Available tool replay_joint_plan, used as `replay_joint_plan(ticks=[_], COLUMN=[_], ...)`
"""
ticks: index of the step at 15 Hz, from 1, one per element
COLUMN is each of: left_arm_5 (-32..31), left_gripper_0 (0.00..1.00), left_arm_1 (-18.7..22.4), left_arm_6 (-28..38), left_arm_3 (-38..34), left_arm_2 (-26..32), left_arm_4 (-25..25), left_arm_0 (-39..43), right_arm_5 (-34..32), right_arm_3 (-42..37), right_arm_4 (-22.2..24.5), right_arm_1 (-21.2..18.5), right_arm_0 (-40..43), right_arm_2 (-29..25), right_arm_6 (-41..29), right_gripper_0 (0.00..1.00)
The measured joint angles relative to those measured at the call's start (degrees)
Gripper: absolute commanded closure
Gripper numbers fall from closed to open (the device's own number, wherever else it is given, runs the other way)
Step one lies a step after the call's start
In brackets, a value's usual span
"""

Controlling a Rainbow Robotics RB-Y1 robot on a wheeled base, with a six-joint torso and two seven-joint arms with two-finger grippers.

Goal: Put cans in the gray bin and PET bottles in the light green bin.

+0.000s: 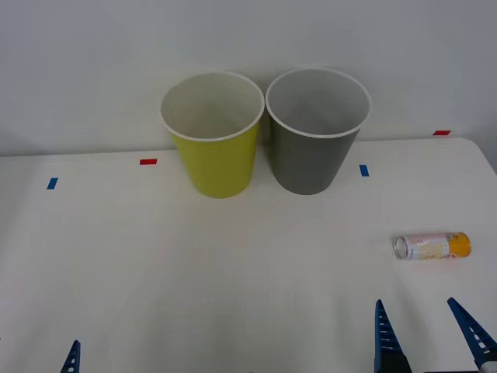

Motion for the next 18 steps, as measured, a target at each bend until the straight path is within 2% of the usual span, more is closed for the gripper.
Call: replay_joint_plan(ticks=[18], left_arm_5=[0.0], left_gripper_0=[0.0], left_arm_1=[0.0], left_arm_6=[0.0], left_arm_3=[0.0], left_arm_2=[0.0], left_arm_4=[0.0], left_arm_0=[0.0], right_arm_5=[0.0], right_arm_3=[0.0], right_arm_4=[0.0], right_arm_1=[0.0], right_arm_0=[0.0], right_arm_2=[0.0], right_arm_6=[0.0], right_gripper_0=[0.0])
